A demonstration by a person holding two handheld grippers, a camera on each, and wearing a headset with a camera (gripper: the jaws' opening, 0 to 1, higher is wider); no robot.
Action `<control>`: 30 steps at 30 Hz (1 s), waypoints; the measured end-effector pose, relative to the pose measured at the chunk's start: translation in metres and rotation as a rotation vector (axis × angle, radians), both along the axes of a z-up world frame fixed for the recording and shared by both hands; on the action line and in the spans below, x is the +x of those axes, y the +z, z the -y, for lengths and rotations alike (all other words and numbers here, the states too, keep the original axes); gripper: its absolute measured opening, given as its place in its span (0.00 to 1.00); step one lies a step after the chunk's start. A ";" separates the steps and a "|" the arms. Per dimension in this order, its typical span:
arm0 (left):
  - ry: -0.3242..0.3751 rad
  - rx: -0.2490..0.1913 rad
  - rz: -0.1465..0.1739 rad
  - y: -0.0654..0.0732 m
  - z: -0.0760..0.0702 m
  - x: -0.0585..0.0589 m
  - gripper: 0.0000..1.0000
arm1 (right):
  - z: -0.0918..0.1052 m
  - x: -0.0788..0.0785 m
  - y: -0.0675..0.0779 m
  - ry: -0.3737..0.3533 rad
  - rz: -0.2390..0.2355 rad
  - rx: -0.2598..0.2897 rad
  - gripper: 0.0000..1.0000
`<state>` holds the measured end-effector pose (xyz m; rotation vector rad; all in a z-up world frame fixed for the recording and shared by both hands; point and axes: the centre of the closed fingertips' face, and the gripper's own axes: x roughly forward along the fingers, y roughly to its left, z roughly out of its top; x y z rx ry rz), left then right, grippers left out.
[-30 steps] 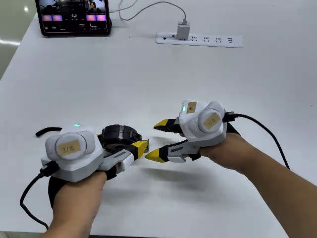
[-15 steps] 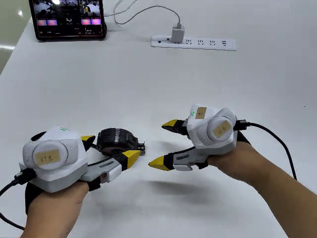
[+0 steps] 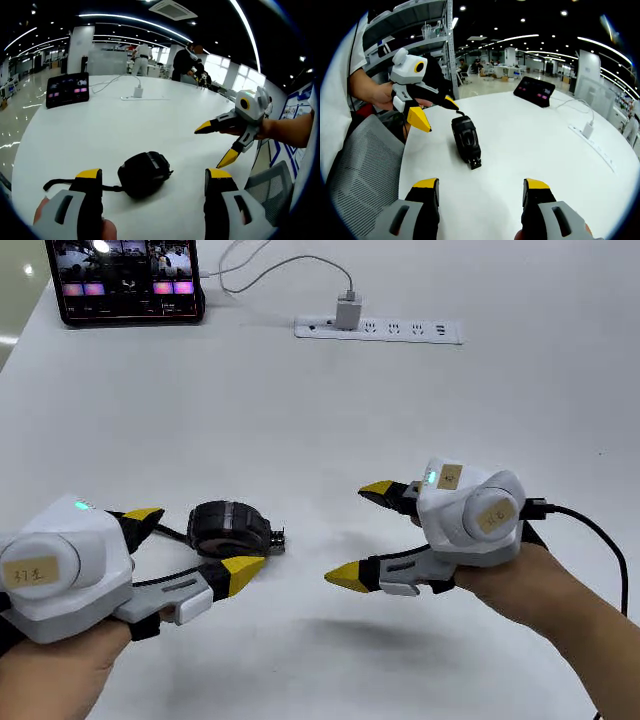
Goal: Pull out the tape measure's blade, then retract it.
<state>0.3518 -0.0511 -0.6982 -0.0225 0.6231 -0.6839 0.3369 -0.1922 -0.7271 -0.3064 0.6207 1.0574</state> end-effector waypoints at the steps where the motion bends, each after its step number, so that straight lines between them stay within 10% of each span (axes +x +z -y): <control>1: -0.001 0.002 0.000 0.000 -0.001 0.000 0.81 | 0.002 -0.001 0.001 -0.003 0.002 0.000 0.67; 30: -0.075 0.018 0.072 0.018 -0.041 -0.011 0.99 | 0.063 -0.029 0.021 -0.154 0.010 0.011 0.94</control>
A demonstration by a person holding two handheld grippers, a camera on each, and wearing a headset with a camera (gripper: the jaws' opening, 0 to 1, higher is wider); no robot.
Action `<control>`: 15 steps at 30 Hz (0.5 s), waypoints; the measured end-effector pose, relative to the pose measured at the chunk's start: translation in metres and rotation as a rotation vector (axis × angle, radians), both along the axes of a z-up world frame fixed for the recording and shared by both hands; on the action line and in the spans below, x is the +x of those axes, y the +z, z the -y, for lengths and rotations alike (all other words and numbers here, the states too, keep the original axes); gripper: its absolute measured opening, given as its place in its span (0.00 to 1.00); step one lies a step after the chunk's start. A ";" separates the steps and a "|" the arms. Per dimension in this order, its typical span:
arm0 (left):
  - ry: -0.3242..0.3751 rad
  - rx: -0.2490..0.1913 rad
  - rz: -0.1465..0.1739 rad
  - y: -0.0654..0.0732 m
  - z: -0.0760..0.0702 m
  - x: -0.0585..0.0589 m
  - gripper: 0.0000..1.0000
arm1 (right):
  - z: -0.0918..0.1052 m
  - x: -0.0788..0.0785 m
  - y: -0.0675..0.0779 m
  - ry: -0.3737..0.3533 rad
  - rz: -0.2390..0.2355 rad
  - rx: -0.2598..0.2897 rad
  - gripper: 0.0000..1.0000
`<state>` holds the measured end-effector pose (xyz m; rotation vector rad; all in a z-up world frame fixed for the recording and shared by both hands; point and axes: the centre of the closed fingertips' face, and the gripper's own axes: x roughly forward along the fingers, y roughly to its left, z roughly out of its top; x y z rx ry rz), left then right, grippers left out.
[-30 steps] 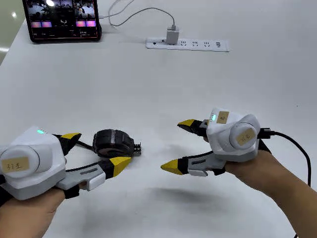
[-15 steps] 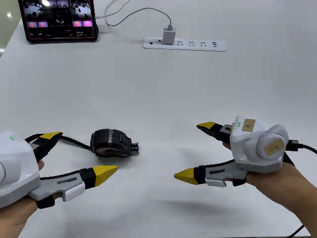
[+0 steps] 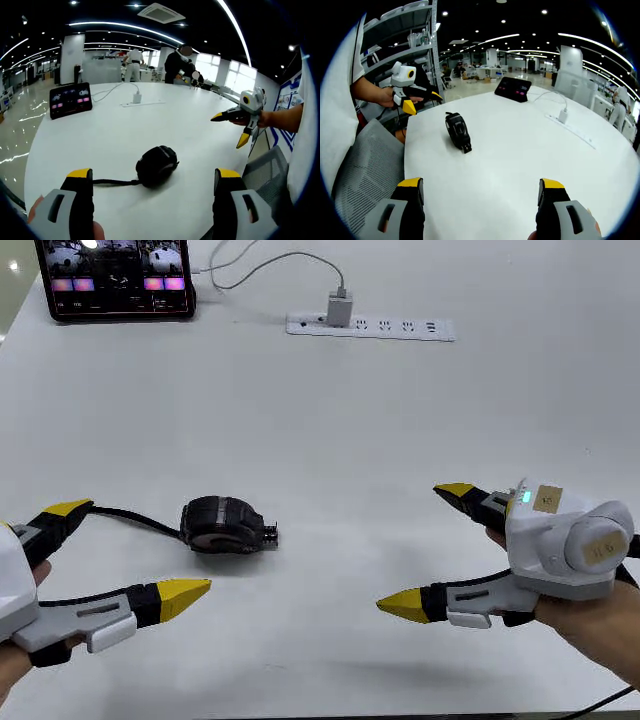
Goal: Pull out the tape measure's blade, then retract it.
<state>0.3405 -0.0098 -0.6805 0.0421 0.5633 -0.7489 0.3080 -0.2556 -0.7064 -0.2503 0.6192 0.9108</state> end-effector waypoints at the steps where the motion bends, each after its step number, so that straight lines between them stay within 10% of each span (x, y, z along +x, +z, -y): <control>1: -0.002 0.003 -0.002 0.000 -0.001 0.000 0.98 | 0.002 -0.001 0.000 -0.003 0.002 -0.003 0.94; 15: 0.003 0.029 0.005 0.001 -0.013 -0.002 0.96 | 0.024 -0.009 0.002 -0.063 -0.005 0.000 0.94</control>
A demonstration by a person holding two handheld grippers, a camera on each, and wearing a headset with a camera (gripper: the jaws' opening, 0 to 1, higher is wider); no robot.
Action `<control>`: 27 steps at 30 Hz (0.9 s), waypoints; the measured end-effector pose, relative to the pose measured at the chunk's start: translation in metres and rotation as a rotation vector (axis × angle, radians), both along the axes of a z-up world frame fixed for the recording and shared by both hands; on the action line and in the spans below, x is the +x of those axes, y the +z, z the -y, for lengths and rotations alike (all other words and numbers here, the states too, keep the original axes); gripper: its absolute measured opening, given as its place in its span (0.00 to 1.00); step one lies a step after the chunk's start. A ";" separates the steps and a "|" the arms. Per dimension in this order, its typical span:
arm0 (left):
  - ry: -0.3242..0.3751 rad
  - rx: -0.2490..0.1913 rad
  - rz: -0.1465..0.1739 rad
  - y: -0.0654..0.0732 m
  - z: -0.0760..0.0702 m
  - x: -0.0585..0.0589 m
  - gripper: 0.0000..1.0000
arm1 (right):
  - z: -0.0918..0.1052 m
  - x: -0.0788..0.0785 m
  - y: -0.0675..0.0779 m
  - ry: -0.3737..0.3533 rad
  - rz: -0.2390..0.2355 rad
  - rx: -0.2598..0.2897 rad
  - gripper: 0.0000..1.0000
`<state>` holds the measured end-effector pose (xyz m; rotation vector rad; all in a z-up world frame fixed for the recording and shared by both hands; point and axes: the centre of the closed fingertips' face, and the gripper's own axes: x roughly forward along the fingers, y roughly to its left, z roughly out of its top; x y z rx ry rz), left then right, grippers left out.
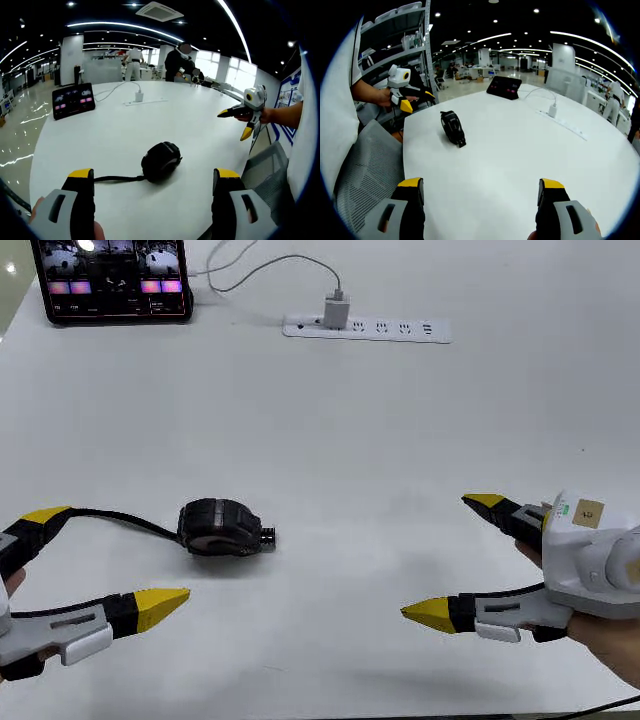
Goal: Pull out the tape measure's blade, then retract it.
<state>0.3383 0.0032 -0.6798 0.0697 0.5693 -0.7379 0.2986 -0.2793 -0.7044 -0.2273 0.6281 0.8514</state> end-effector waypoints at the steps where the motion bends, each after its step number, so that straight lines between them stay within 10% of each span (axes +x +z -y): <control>1: 0.005 -0.003 -0.001 0.000 0.000 0.000 0.96 | 0.000 0.000 0.000 -0.001 -0.001 -0.001 0.93; 27: 0.017 0.011 -0.018 -0.002 -0.006 0.002 0.87 | 0.004 -0.002 -0.007 -0.005 -0.015 -0.021 0.89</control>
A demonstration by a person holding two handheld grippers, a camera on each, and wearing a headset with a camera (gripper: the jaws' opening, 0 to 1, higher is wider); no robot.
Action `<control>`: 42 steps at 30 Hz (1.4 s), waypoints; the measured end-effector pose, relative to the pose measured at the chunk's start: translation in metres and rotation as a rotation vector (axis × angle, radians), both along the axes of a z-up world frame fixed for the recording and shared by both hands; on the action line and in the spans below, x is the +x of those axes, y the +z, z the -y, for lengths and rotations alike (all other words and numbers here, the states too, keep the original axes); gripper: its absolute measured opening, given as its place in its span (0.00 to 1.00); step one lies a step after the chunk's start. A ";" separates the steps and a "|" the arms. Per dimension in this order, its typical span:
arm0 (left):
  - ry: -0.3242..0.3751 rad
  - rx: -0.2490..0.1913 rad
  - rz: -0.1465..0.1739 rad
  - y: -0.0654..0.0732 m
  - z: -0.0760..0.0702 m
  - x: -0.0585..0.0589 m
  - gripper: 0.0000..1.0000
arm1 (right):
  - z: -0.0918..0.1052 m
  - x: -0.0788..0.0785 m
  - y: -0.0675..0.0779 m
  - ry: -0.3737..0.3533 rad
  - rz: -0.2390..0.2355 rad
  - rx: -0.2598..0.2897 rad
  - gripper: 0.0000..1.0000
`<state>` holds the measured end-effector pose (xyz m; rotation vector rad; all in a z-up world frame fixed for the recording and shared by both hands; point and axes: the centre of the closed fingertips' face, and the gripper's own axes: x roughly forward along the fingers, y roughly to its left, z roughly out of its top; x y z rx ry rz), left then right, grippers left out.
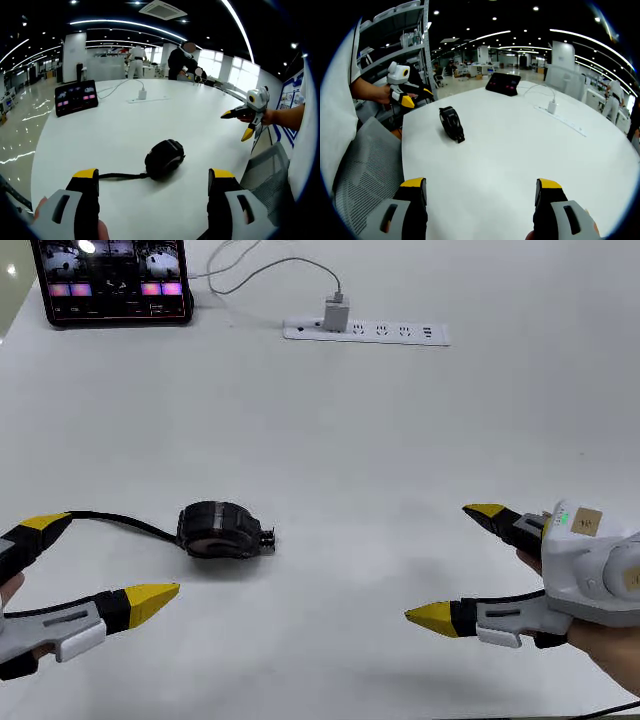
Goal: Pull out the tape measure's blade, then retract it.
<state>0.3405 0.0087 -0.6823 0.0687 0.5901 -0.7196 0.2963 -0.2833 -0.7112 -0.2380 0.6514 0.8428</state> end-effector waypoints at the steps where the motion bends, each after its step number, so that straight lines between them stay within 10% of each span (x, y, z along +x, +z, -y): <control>1: 0.000 -0.002 0.002 0.000 0.000 0.000 0.88 | 0.001 0.000 0.000 0.000 0.001 0.000 0.89; 11: -0.021 -0.042 0.002 0.006 0.006 -0.002 0.93 | 0.003 -0.001 0.000 -0.002 0.000 -0.003 0.89; 42: -0.041 0.022 0.005 0.001 0.002 -0.003 0.95 | 0.008 -0.003 0.000 -0.012 -0.005 -0.007 0.89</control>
